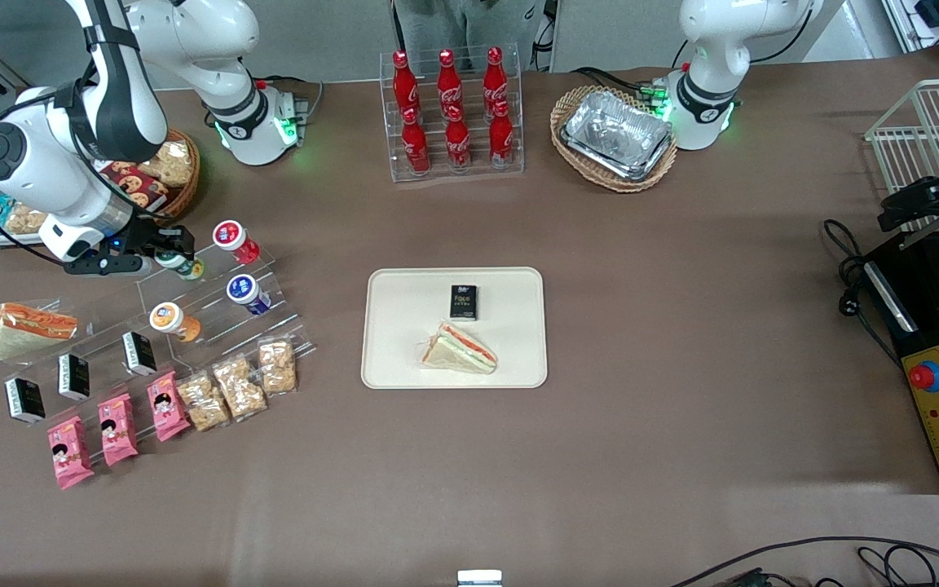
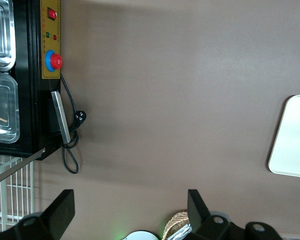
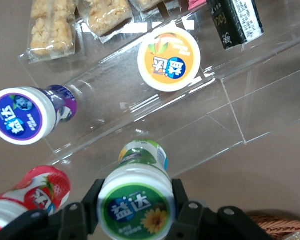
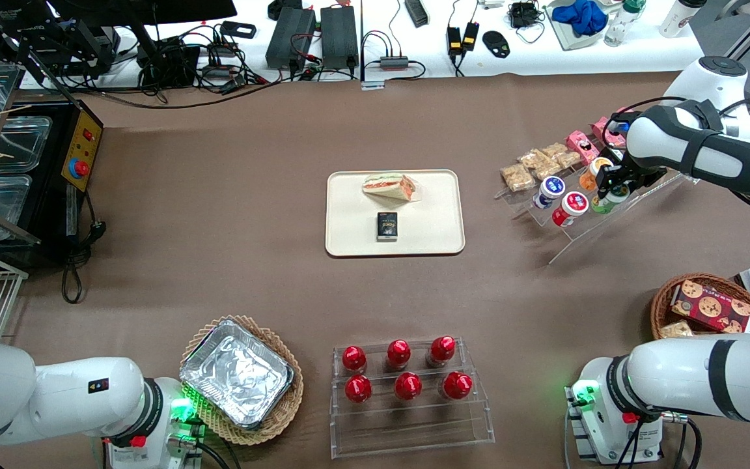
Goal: Place green gum on tray
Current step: 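Close the right gripper on the green gum bottle and lift it, then carry the green gum bottle over the cream tray beside the black box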
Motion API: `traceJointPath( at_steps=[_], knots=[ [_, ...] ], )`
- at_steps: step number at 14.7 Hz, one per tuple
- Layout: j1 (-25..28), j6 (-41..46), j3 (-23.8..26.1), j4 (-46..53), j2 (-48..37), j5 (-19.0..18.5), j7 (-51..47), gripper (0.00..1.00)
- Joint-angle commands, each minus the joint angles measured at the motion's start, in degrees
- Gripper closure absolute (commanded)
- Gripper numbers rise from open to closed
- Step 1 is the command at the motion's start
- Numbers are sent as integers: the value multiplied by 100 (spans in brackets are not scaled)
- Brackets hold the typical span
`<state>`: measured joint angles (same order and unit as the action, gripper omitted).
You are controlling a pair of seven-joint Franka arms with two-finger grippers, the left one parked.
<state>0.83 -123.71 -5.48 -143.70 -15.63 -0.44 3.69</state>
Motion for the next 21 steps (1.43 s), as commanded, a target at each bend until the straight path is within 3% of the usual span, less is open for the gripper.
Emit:
traceJointPath(
  at_steps=[1,5,12,15,21],
  knots=[
    [-22,-100,-14,26,33,-61,53,82],
    [-22,407,-23,516,-124,-61,271,83],
    [48,3148,82,3196,156,26,264,83],
    [48,3809,573,4058,375,132,-164,83],
    [48,4075,2066,4571,753,685,-2570,82]
  ],
)
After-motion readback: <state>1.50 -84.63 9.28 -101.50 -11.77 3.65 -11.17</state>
